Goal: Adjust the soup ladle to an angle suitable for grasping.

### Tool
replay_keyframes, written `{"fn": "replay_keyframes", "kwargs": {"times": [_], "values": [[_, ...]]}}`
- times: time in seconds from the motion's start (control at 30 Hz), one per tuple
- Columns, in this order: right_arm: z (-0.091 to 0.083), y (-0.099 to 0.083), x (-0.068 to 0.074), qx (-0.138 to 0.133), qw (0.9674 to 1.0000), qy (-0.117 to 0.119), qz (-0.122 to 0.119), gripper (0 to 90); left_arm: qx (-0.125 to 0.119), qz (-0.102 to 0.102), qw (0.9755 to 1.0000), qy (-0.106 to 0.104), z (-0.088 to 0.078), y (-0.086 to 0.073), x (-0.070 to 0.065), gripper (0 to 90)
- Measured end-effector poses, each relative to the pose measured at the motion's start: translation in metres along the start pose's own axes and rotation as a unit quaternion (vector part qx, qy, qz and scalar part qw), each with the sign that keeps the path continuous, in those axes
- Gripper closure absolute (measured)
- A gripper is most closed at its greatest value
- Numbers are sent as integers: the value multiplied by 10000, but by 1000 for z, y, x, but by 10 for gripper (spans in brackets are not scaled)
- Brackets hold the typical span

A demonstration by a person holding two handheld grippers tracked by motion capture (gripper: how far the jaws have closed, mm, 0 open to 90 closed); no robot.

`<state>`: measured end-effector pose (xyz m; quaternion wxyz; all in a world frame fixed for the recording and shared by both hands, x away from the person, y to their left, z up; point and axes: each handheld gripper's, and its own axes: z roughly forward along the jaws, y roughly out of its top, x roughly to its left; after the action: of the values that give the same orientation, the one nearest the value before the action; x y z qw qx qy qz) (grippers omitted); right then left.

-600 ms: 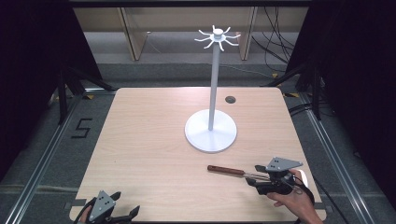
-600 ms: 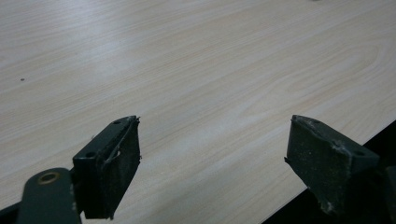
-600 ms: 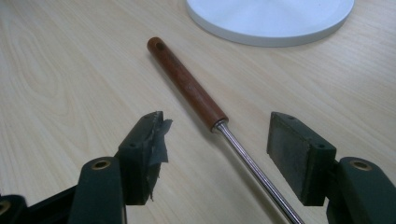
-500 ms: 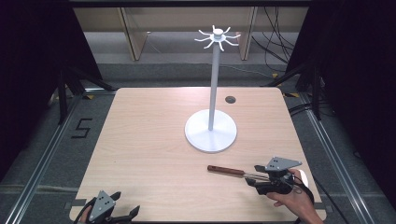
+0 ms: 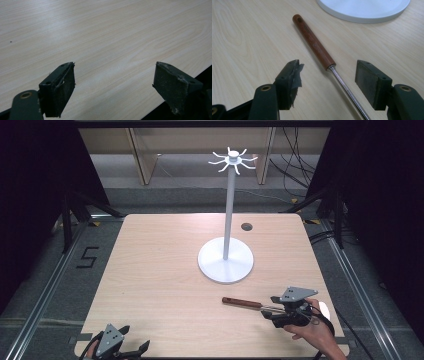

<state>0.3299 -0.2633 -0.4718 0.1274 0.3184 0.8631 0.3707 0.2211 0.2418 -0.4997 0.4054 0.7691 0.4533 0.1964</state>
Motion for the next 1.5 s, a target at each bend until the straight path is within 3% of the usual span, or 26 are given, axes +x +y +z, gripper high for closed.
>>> {"fn": "replay_keyframes", "kwargs": {"times": [0.13, 0.37, 0.57, 0.63, 0.73, 0.77, 0.8, 0.83, 0.87, 0.9, 0.93, 0.97, 1.1, 1.13, 1.2, 1.23, 1.3, 1.37, 1.4, 1.43, 1.47, 1.5], "values": [[5, 9, 1, 324, 9992, -41, -245, 374, -8, 6, 10000, -3, 0, 0, 0, 168], [14, 24, 2, 564, 9974, -81, -452, 362, 17, 17, 10000, 7, 0, 0, 0, 168], [29, 41, 4, 945, 9932, -211, -644, 340, -26, 4, 10000, 16, -1, 0, 0, 168], [36, 49, 5, 1218, 9897, -144, -733, 332, -31, 33, 10000, 17, -1, 1, 0, 168], [40, 51, 6, 1328, 9880, -102, -780, 333, -23, 24, 10000, 42, -2, 0, -1, 168], [42, 53, 6, 1450, 9861, -64, -812, 337, 65, 142, 9999, 70, -3, 1, 1, 168], [45, 54, 6, 1478, 9853, -29, -859, 353, 45, 116, 9999, 88, -2, 1, 1, 168], [50, 56, 6, 1575, 9824, 79, -1001, 376, -25, 22, 10000, 36, -2, 1, -1, 168], [50, 56, 6, 1575, 9824, 79, -1001, 376, 55, 128, 9999, 75, -3, 1, 1, 168], [51, 57, 8, 1609, 9825, 34, -933, 390, -51, -14, 10000, 46, -2, 1, -1, 168], [55, 59, 8, 1723, 9804, 66, -955, 413, 63, 176, 9998, 70, -3, 1, 2, 168], [55, 59, 8, 1723, 9804, 66, -955, 413, 63, 176, 9998, 70, -3, 1, 2, 168], [62, 62, 9, 1854, 9768, 142, -1059, 460, 49, 117, 9999, 88, -2, 1, 1, 168], [64, 63, 10, 1895, 9764, 89, -1034, 473, -71, -5, 10000, 21, -2, 1, -1, 168], [69, 66, 12, 1998, 9739, 97, -1074, 496, 19, 123, 9999, 38, -2, 1, 0, 168], [72, 68, 10, 2061, 9703, 169, -1255, 516, 58, 134, 9999, 79, -2, 1, 1, 168], [74, 69, 11, 2062, 9711, 143, -1193, 524, -61, 25, 10000, 9, -2, 1, -1, 168], [79, 72, 10, 2264, 9652, 161, -1297, 573, -58, 96, 9999, -12, -2, 1, 0, 168], [79, 72, 10, 2264, 9652, 161, -1297, 573, 68, 199, 9998, 51, -3, 1, 2, 168], [81, 72, 11, 2298, 9649, 169, -1259, 581, -47, -1, 10000, 25, -2, 1, -1, 168], [83, 74, 12, 2399, 9620, 188, -1287, 601, -21, 45, 10000, 27, -3, 1, 0, 168], [83, 74, 12, 2399, 9620, 188, -1287, 601, -17, 92, 10000, 14, -3, 1, 0, 168]]}}
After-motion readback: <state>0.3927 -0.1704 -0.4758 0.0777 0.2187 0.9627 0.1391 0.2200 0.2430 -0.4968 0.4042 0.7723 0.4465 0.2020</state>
